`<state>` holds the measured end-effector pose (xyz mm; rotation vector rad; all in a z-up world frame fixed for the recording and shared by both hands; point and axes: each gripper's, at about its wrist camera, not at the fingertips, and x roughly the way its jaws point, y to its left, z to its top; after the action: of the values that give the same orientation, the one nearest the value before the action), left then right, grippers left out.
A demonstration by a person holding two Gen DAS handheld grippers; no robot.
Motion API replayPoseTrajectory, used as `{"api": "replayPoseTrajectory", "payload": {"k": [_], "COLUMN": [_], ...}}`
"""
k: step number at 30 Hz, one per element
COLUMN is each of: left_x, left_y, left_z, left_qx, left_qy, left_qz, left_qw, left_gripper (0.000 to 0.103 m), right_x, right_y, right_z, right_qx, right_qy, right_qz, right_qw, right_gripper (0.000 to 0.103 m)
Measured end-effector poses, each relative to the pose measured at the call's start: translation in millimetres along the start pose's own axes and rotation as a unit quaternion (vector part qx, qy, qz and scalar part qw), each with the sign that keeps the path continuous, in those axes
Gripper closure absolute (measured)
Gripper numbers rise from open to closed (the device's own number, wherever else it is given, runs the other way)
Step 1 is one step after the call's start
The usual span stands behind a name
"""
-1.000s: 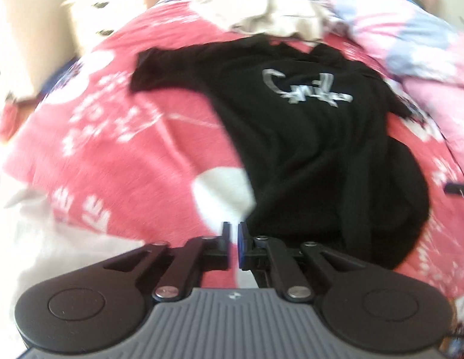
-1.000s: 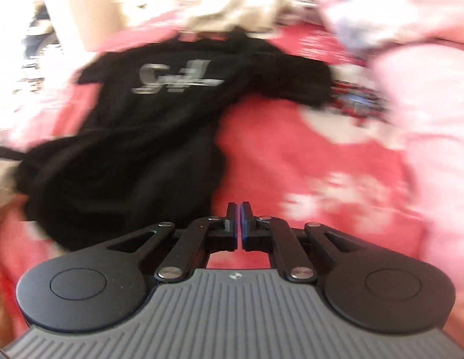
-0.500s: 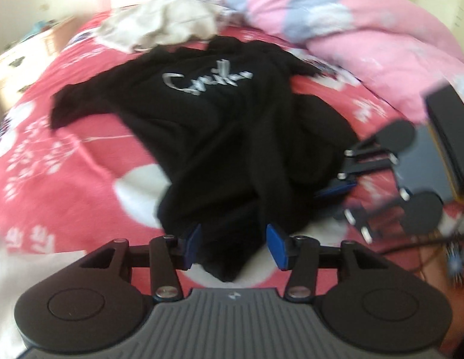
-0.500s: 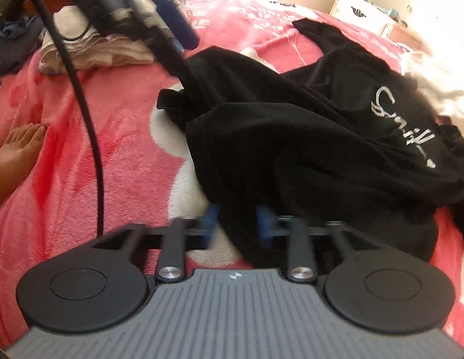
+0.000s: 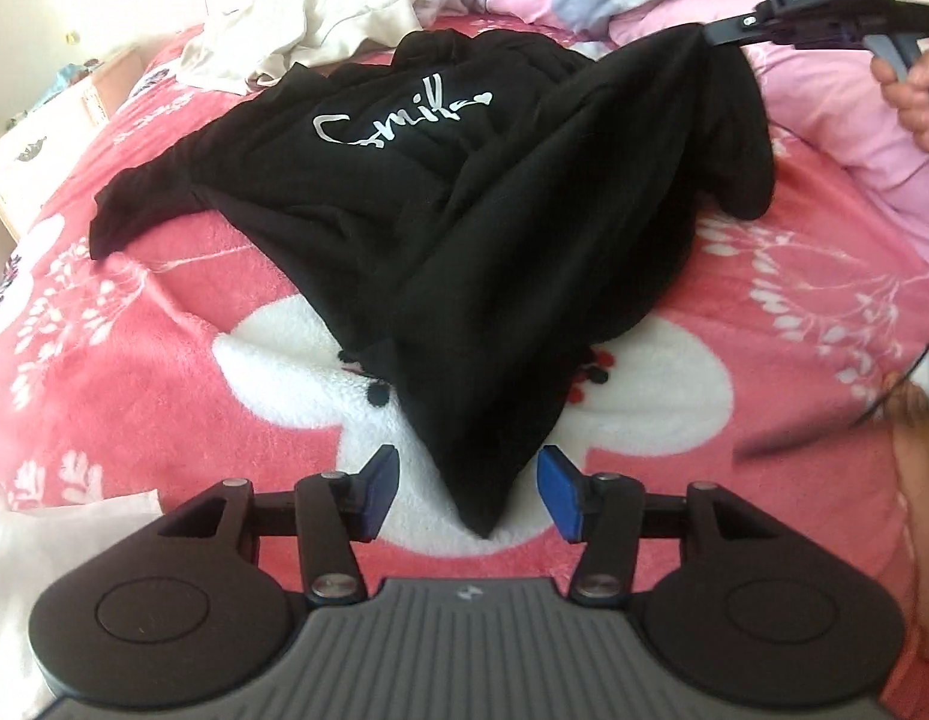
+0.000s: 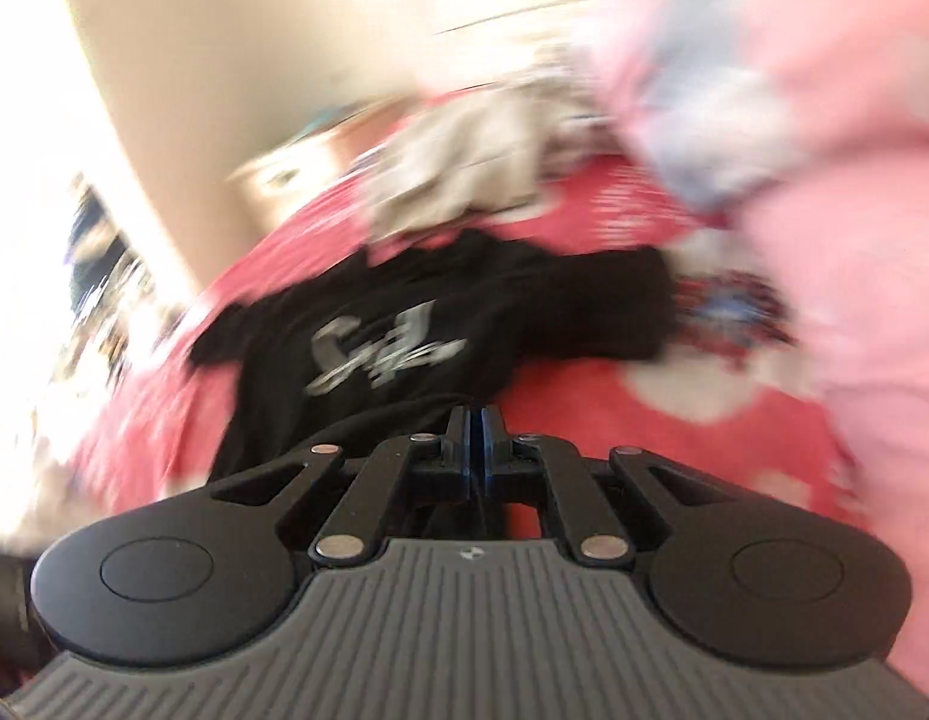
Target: Fold clothes
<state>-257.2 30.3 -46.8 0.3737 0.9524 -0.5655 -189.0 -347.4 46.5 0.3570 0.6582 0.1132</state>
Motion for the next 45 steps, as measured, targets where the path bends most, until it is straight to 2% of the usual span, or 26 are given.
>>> {"api": "replayPoseTrajectory", "payload": {"k": [2,5,9,13,19,21,22,23,24,25,28,31,33,34,36,39,41,42,44,45], "left_x": [1,4,12,17,29,36,39,41,43,43,38,25,21,21,27,39,43,41,35,32], "left_y": [-3,-12,-32,-58,-90,-99,-102,-103,-104,-102,-88,-53,-16,3,36,67,78,80,78,76], "left_z": [1,2,6,3,-2,-3,-2,0,2,4,13,30,42,46,52,56,53,51,45,42], "left_qx": [0.002,0.021,0.081,0.162,0.251,0.278,0.286,0.287,0.287,0.279,0.233,0.117,0.006,-0.045,-0.122,-0.178,-0.212,-0.223,-0.228,-0.229], "left_qy": [-0.001,-0.008,-0.03,-0.055,-0.076,-0.079,-0.08,-0.078,-0.077,-0.073,-0.076,-0.072,-0.061,-0.057,-0.05,-0.027,-0.012,-0.01,-0.012,-0.011], "left_qz": [0.002,0.013,0.036,0.054,0.056,0.06,0.062,0.059,0.056,0.052,0.037,-0.014,-0.049,-0.052,-0.034,-0.009,-0.019,-0.027,-0.038,-0.045], "left_qw": [1.0,0.9997,0.9956,0.9838,0.9634,0.9554,0.9528,0.9528,0.9532,0.956,0.9687,0.9904,0.9969,0.996,0.9907,0.9836,0.977,0.9744,0.9728,0.9723], "left_gripper": [0.05,0.05,0.05,0.05,0.05,0.054,0.062,0.076,0.085,0.096,0.1,0.101,0.101,0.101,0.101,0.095,0.08,0.076,0.069,0.067], "right_x": [-1,4,2,4,9,15,18,22,26,30,44,59,71,79,96,116,116,113,97,89], "right_y": [-17,-25,-31,-28,-17,-13,-12,-10,-9,-7,-4,-6,-9,-11,-15,-19,-21,-23,-27,-29], "right_z": [-2,-9,-12,-4,13,18,20,22,24,26,33,41,44,45,44,38,31,28,23,20], "right_qx": [0.04,0.057,0.075,0.081,0.069,0.063,0.06,0.057,0.053,0.049,0.033,0.02,0.014,0.01,0.0,-0.018,-0.018,-0.013,0.002,0.01], "right_qy": [-0.004,0.0,0.005,-0.001,-0.006,-0.004,-0.002,0.0,0.002,0.004,0.01,0.016,0.027,0.037,0.061,0.097,0.111,0.113,0.107,0.105], "right_qz": [-0.02,-0.041,-0.035,-0.024,0.002,0.006,0.009,0.011,0.014,0.015,0.016,0.013,0.012,0.013,0.014,0.004,-0.007,-0.008,-0.001,0.0], "right_qw": [0.999,0.998,0.997,0.996,0.998,0.998,0.998,0.998,0.998,0.999,0.999,1.0,0.999,0.999,0.998,0.995,0.994,0.994,0.994,0.994], "right_gripper": [0.101,0.101,0.101,0.101,0.101,0.101,0.101,0.101,0.101,0.101,0.1,0.1,0.1,0.1,0.097,0.095,0.085,0.076,0.067,0.058]}}
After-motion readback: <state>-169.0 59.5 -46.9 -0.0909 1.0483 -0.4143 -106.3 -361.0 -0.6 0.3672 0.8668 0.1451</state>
